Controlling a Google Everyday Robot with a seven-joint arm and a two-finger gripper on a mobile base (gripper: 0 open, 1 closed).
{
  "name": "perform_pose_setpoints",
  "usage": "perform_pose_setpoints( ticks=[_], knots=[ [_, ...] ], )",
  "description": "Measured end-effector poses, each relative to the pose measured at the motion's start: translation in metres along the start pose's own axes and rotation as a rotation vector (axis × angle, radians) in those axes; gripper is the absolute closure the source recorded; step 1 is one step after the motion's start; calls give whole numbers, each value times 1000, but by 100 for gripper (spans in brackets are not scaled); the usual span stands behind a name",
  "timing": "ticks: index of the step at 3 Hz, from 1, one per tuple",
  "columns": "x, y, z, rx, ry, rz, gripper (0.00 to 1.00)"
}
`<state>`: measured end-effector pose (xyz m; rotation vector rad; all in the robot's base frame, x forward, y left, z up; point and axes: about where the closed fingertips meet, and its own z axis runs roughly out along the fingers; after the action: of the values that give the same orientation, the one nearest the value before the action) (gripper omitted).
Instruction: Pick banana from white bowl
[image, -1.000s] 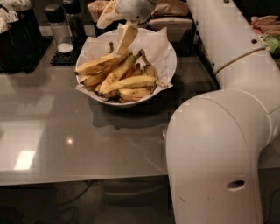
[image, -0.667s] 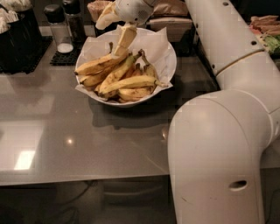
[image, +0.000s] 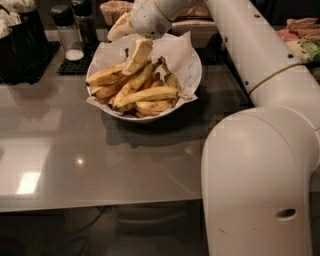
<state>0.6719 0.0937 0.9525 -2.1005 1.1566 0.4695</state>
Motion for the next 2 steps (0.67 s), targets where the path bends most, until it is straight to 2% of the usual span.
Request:
perform_pose_setpoints(
  ticks=[2],
  knots=[
    [5, 23, 18, -30, -56, 73, 30]
  ],
)
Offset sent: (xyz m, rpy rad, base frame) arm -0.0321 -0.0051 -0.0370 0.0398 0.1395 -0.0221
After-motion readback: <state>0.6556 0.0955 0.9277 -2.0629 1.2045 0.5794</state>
